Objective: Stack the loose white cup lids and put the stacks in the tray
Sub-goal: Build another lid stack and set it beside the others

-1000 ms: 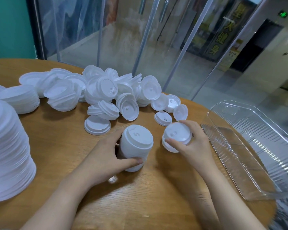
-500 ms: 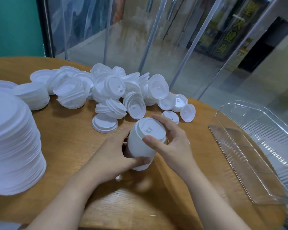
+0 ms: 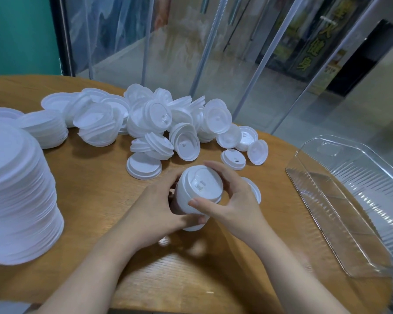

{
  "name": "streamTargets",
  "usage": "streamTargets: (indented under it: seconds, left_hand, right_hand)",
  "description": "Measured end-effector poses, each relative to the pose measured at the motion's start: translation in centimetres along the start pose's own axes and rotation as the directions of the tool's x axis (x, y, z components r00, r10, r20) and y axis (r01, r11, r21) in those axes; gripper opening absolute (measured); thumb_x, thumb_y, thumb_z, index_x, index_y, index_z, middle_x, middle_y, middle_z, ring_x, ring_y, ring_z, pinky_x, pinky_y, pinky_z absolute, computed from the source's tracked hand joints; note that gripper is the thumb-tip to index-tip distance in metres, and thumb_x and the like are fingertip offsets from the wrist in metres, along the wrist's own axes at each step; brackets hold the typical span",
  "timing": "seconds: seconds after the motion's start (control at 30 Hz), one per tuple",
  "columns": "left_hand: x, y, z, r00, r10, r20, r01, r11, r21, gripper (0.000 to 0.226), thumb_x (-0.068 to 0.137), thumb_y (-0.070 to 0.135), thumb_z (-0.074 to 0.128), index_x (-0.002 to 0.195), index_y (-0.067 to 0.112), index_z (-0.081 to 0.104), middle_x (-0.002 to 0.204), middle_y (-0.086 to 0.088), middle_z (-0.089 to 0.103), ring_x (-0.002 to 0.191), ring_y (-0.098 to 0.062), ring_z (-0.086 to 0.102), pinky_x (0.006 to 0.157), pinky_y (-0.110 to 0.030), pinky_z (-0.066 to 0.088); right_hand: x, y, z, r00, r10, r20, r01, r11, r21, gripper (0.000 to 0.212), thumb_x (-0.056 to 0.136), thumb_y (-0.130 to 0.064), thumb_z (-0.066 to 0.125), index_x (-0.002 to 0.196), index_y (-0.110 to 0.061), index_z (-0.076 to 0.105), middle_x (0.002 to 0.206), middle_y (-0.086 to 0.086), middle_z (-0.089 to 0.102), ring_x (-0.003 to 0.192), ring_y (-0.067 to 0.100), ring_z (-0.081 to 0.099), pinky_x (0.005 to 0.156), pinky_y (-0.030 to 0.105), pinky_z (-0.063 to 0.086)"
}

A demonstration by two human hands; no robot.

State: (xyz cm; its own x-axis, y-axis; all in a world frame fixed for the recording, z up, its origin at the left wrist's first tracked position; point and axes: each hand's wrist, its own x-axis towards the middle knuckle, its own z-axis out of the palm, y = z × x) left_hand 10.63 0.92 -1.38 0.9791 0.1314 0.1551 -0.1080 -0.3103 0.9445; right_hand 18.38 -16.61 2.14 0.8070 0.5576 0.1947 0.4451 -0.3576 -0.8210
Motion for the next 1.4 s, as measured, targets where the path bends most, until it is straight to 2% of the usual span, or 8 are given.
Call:
streamTargets:
  seconds: [0.13,0.3,0.43,0.7,0.9,1.17,1.3,1.4]
  left_hand:
    - [-0.1,0.2,0.1,0.998,0.057,-0.026,-0.056,0.998,0.021,0.087,0.061,0.033,0.1,0.133,0.048,0.055,0.124,0.03,0.065,0.117,0.005,0.061,0.091,-0.01,0.048]
    - [-0.1,0.2,0.0,0.997,0.061,-0.037,-0.06,0.998,0.033,0.084,0.06,0.034,0.099,0.129,0.051,0.054,0.124,0.033,0.064,0.118,0.006,0.059,0.093,-0.018,0.046]
    - [-0.1,0.4,0.1,0.998,0.052,-0.044,-0.052,0.999,0.007,0.088,0.056,0.047,0.096,0.13,0.055,0.051,0.124,0.038,0.06,0.118,0.011,0.056,0.092,-0.013,0.044]
    - [0.0,0.6,0.7,0.995,0.073,-0.074,-0.075,0.997,-0.027,0.105,0.048,0.063,0.086,0.143,0.061,0.04,0.127,0.047,0.051,0.12,0.017,0.052,0.09,-0.002,0.042]
    - [0.2,0.5,1.0,0.995,0.069,-0.077,-0.072,0.997,-0.037,0.095,0.056,0.056,0.089,0.141,0.056,0.047,0.133,0.039,0.056,0.126,0.012,0.051,0.099,-0.017,0.044]
    - [0.1,0.7,0.9,0.997,0.036,-0.063,-0.041,0.997,-0.07,0.077,0.057,0.062,0.085,0.127,0.061,0.053,0.126,0.033,0.062,0.119,0.009,0.058,0.089,-0.011,0.046]
    - [0.0,1.0,0.9,0.999,0.012,-0.052,-0.016,0.996,-0.082,0.077,0.062,0.053,0.095,0.127,0.056,0.054,0.124,0.035,0.063,0.118,0.012,0.057,0.09,-0.011,0.044]
    - [0.0,1.2,0.9,0.999,-0.001,-0.047,-0.003,0.996,-0.094,0.074,0.06,0.049,0.085,0.126,0.056,0.052,0.123,0.037,0.062,0.117,0.013,0.057,0.09,-0.01,0.044]
  right_hand:
    - [-0.1,-0.1,-0.7,0.999,-0.013,0.053,0.014,0.999,-0.034,0.086,0.061,-0.054,0.087,0.138,-0.043,0.052,0.129,-0.035,0.059,0.126,-0.008,0.053,0.103,0.012,0.041]
    - [-0.4,1.6,-4.1,0.998,-0.056,-0.027,0.053,0.995,-0.084,0.071,0.082,-0.062,0.065,0.145,-0.032,0.053,0.146,-0.02,0.055,0.14,0.004,0.048,0.111,0.024,0.039]
    - [-1.0,5.4,-6.6,0.993,0.021,-0.119,-0.047,0.973,-0.226,0.058,0.085,-0.057,0.074,0.136,-0.034,0.058,0.141,-0.025,0.056,0.134,-0.006,0.048,0.102,0.004,0.033]
    - [-0.8,10.5,-5.5,0.983,0.061,-0.172,-0.117,0.935,-0.336,0.041,0.095,-0.018,0.073,0.134,-0.028,0.063,0.139,-0.018,0.055,0.129,-0.013,0.045,0.112,0.022,0.037]
    - [-0.9,9.5,-5.6,0.956,0.037,-0.291,-0.097,0.976,-0.194,0.026,0.099,-0.018,0.068,0.119,-0.034,0.065,0.106,-0.027,0.07,0.101,-0.005,0.064,0.086,0.01,0.045]
    - [-1.8,9.7,-5.9,0.923,0.163,-0.348,-0.184,0.982,-0.028,0.038,0.094,-0.025,0.075,0.128,-0.035,0.063,0.119,-0.007,0.069,0.101,0.013,0.068,0.063,0.02,0.057]
    - [-2.1,10.0,-5.8,0.94,0.204,-0.274,-0.231,0.97,-0.072,0.065,0.069,-0.049,0.088,0.128,-0.044,0.059,0.124,-0.015,0.065,0.111,0.004,0.064,0.095,0.025,0.05]
    - [-2.4,9.8,-5.8,0.966,0.184,-0.183,-0.218,0.959,-0.181,0.078,0.066,-0.041,0.096,0.134,-0.039,0.058,0.125,-0.019,0.059,0.117,0.0,0.057,0.1,0.023,0.044]
